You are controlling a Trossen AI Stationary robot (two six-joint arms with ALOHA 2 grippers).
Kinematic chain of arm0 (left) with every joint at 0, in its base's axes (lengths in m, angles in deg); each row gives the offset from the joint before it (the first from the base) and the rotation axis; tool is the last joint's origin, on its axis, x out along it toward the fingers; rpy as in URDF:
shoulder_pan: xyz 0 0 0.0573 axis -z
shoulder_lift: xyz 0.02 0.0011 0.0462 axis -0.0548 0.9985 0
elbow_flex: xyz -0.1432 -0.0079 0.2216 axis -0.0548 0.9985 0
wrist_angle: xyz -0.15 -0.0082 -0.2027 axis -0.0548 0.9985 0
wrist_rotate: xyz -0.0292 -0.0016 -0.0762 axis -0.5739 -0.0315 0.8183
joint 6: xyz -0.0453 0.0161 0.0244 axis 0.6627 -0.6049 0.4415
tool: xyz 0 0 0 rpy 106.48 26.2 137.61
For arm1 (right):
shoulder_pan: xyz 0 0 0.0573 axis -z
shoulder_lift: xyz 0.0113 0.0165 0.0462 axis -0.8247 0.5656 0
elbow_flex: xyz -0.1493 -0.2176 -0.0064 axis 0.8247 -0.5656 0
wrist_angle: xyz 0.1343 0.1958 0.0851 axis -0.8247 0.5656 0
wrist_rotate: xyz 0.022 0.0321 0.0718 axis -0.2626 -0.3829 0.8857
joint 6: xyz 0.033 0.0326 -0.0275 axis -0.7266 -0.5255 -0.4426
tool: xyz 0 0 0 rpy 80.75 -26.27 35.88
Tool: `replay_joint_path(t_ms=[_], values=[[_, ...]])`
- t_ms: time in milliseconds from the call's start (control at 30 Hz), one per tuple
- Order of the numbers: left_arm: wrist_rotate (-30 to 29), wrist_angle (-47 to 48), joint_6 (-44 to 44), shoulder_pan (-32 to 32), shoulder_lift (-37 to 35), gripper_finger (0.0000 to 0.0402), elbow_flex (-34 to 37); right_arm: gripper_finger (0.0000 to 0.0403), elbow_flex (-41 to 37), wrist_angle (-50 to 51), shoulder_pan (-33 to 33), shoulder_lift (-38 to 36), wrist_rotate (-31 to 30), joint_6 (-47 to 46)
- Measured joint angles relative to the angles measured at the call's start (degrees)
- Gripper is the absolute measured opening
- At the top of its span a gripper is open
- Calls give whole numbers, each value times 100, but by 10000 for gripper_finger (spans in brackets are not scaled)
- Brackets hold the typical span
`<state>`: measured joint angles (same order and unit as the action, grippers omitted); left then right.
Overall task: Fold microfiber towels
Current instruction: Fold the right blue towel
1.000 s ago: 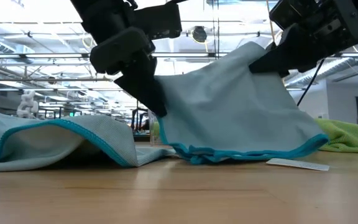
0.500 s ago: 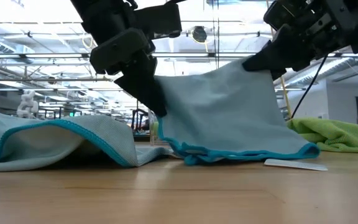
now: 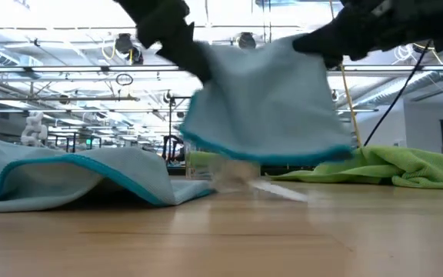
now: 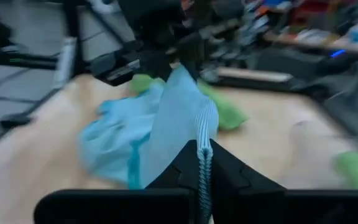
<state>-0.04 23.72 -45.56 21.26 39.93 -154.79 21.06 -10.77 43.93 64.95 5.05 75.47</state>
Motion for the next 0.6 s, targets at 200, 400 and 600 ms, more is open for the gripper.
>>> replay_joint_path(t_ms=[200,400,600], values=[[-442,-20,-180,-545,-499,5,0,6,13,-235,709,-283,65,595],[1088,13,475,-710,-428,8,365,4,-178,588,833,-321,561,-279],[2432,-1201,758,-268,-428,9,1159,6,-648,525,523,-321,1328,-1312]])
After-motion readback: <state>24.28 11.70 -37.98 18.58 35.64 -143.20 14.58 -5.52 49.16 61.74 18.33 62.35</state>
